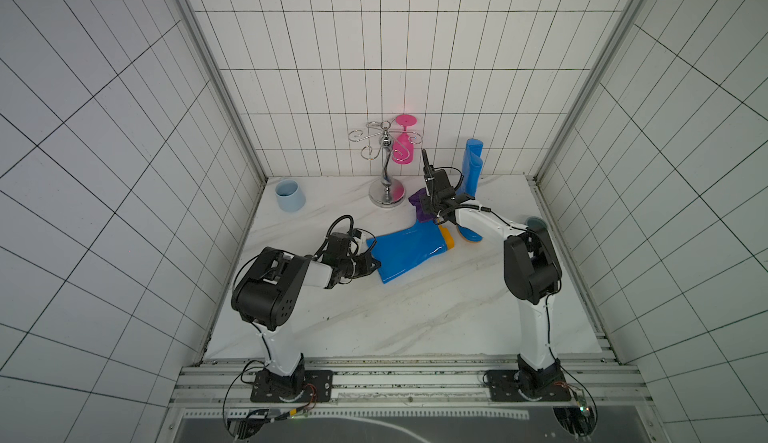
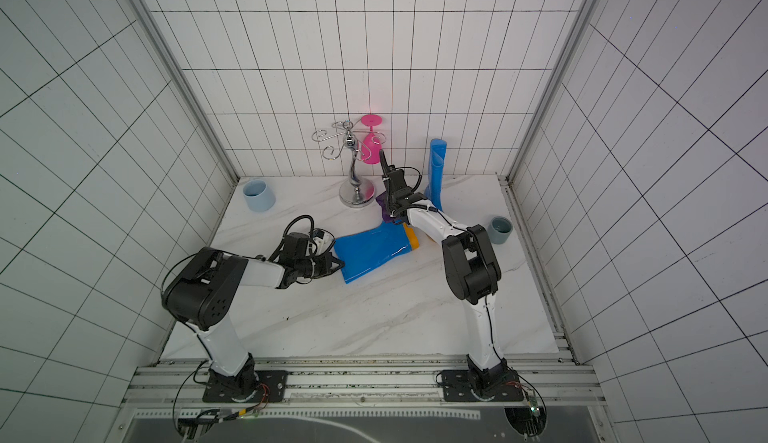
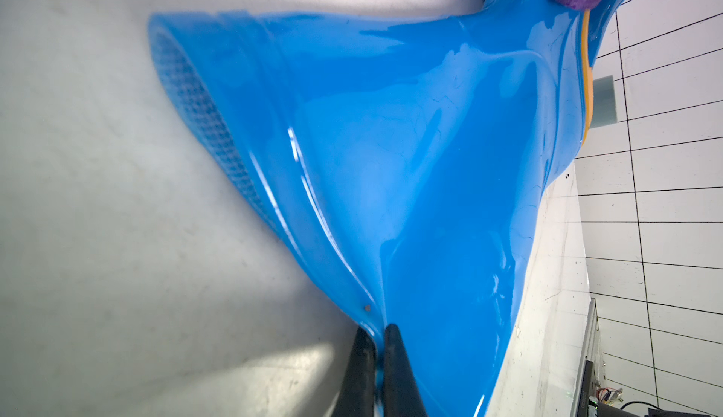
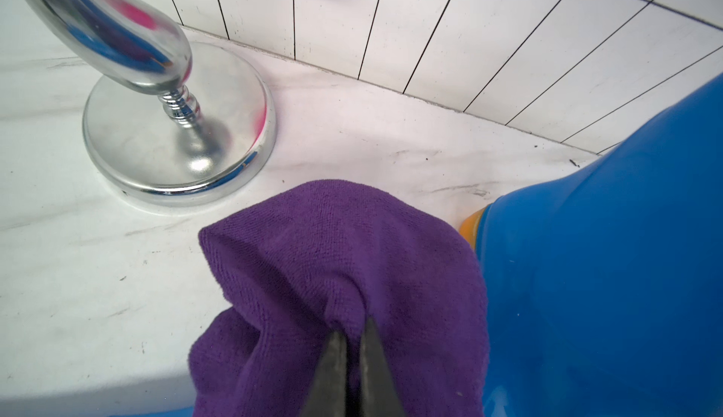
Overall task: Wipe the rubber boots with a cloth
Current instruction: Wipe the dirt off the rubber boot.
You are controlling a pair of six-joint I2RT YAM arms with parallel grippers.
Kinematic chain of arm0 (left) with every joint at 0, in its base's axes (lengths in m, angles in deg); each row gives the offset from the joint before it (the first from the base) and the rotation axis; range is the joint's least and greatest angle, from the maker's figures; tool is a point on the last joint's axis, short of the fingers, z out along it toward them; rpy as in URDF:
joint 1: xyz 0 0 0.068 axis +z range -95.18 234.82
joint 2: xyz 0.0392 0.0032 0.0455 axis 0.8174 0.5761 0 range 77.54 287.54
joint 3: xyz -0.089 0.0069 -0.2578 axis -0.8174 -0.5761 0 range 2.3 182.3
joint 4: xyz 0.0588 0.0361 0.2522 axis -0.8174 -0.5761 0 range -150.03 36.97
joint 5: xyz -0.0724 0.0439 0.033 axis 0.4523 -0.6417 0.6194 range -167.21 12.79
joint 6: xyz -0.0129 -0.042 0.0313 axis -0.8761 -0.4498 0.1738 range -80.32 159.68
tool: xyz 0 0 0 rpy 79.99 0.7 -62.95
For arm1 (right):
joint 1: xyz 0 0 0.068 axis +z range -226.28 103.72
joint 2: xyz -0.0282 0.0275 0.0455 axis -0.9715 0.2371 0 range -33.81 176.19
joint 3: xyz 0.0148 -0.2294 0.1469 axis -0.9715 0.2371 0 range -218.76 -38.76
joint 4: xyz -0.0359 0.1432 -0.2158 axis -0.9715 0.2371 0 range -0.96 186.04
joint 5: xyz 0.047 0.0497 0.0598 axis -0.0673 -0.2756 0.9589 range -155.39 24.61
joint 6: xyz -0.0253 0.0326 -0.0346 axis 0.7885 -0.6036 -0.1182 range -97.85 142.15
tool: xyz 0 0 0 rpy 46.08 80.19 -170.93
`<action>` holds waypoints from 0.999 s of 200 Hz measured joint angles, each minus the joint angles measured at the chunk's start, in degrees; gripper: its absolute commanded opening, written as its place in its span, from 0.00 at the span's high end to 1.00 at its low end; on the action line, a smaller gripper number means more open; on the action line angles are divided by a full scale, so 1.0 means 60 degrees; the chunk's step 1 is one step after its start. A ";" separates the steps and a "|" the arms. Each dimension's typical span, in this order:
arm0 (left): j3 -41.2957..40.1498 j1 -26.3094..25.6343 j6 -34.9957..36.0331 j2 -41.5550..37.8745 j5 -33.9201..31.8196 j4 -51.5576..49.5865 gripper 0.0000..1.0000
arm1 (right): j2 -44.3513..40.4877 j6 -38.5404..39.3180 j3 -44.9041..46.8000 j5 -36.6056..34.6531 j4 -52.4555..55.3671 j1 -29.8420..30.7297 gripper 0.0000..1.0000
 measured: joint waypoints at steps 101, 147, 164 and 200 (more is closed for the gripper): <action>-0.0011 0.0000 -0.0015 -0.0004 -0.0011 0.0011 1.00 | 0.0397 0.0033 0.0084 0.0076 -0.0375 0.0127 1.00; -0.0091 0.0029 -0.0055 -0.0018 -0.0015 0.0135 1.00 | -0.0918 -0.0379 0.2317 0.0186 -0.0834 0.0200 1.00; -0.0171 0.0113 -0.0098 -0.0069 -0.0015 0.0178 1.00 | -0.1348 -0.0532 0.3056 0.0197 -0.0969 0.0317 1.00; -0.0339 0.0386 -0.0208 -0.0208 0.0011 0.0186 1.00 | -0.2266 -0.0896 0.4266 0.0237 -0.1002 0.0594 1.00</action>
